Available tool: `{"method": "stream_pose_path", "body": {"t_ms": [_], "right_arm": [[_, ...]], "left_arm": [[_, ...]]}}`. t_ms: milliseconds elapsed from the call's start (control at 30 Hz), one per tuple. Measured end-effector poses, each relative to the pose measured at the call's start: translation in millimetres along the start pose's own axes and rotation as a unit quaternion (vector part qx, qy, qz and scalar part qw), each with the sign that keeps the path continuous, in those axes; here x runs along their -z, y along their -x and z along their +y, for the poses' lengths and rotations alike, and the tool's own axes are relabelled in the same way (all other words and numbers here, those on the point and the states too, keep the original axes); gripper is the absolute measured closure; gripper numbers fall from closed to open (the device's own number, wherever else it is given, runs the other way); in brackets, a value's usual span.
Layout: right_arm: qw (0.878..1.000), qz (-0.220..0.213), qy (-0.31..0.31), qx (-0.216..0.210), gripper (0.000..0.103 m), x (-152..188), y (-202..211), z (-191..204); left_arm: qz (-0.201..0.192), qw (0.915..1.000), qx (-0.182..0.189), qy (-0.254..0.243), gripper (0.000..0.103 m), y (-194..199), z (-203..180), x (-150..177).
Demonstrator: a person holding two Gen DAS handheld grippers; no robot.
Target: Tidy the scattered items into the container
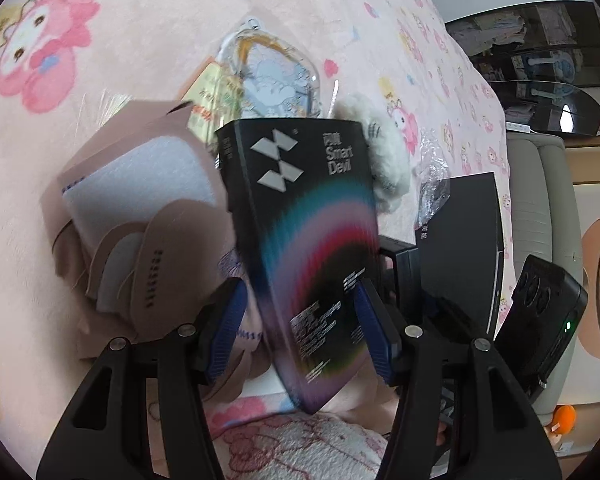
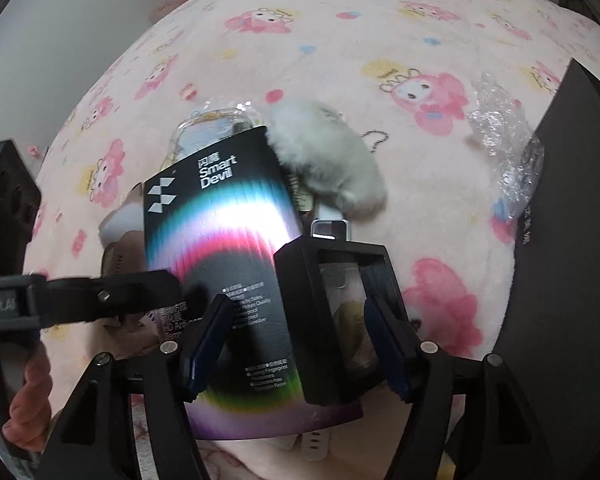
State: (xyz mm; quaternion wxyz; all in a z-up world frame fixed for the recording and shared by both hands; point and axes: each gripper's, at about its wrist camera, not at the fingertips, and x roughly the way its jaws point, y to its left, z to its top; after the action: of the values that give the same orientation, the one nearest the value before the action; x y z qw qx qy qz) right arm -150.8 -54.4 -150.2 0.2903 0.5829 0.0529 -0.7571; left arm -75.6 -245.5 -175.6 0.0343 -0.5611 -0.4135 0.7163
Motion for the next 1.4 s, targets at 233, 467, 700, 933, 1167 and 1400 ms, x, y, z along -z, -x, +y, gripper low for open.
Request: {"method": "stream_pose_path", "body": {"t_ms": [233,467,700,933,1167,1400], "right_arm": [[0.998,-0.004,0.032,-0.054,0.037,1.8,17.3,21.7],[0.998,-0.017,0.049,-0.04,0.037,1.7,8.3,24.7],[0.998,0.004,0.038,-0.041,0.035,1.9,-3.8,26.7],[0.995,-0.008,0.069,-0.065,0.036,3.1,4.9,47.9],[0.998,-0.006,0.043,-0.042,0.035,-4.2,-20.9,33.6],[0.996,0.001,0.044,-0.077,0.045,2.4,1.3,23.7]], "left_arm": [[-0.042,0.9989,0.007,0.02,0.045,20.5,10.8,1.1],[-0.004,0.9998,0.01,0.015,0.046,4.4,19.9,9.2],[-0.048,0.9988,0.01,0.003,0.043,18.0,12.0,2.5],[-0.039,0.9991,-0.007,0.015,0.046,20.0,25.1,1.9],[-0.02,0.9997,-0.011,-0.003,0.043,7.0,25.0,4.1],[-0.045,0.9988,0.013,-0.014,0.045,19.8,8.3,17.1]]}}
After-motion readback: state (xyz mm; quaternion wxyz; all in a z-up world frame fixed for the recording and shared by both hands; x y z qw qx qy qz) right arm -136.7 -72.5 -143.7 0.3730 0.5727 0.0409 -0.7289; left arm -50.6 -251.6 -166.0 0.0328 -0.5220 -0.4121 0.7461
